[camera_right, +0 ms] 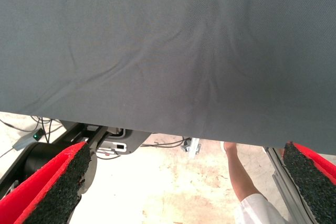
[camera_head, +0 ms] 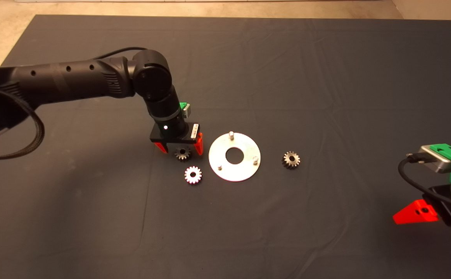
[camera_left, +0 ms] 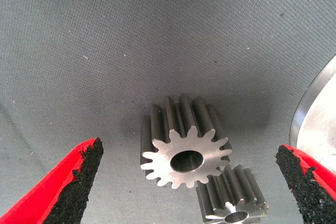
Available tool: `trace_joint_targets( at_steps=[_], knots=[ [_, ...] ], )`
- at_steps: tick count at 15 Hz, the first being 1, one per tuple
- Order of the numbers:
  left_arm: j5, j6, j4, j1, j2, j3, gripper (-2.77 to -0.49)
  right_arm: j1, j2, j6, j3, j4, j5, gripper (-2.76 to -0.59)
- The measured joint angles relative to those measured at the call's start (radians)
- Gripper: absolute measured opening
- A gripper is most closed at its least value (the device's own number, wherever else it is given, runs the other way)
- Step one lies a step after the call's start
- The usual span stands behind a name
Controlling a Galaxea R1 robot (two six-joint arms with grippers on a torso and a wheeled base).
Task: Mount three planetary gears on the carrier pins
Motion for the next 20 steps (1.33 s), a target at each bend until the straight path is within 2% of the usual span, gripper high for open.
trace_joint_targets(
  at_steps=[1, 4, 9, 13, 15, 16, 17, 20],
  knots=[
    [0.000, 0.001, 0.000, 0.000, 0.000, 0.000, -1.02, 0.000, 0.000, 0.000, 0.000, 0.000, 0.000, -0.63],
    [-0.013, 0.001, 0.000, 0.000, 0.000, 0.000, -1.10, 0.000, 0.000, 0.000, 0.000, 0.000, 0.000, -0.63],
    [-0.019, 0.020, 0.000, 0.000, 0.000, 0.000, -1.32, 0.000, 0.000, 0.000, 0.000, 0.000, 0.000, -0.63],
    [-0.019, 0.023, 0.000, 0.001, 0.000, 0.000, -1.32, 0.000, 0.000, 0.000, 0.000, 0.000, 0.000, -0.63],
    [-0.020, 0.028, 0.000, 0.013, 0.000, 0.000, -1.33, 0.000, 0.000, 0.000, 0.000, 0.000, 0.000, -0.63],
    [-0.020, 0.035, 0.000, 0.028, 0.000, 0.000, -1.44, 0.000, 0.000, 0.000, 0.000, 0.000, 0.000, -0.63],
    [-0.021, 0.041, 0.001, 0.033, 0.000, 0.001, -1.46, 0.000, 0.000, 0.000, 0.000, 0.000, -0.001, -0.63],
    [-0.021, 0.041, 0.001, 0.033, -0.001, 0.000, -1.46, 0.000, 0.000, 0.000, 0.000, 0.001, 0.001, -0.63]
  ],
)
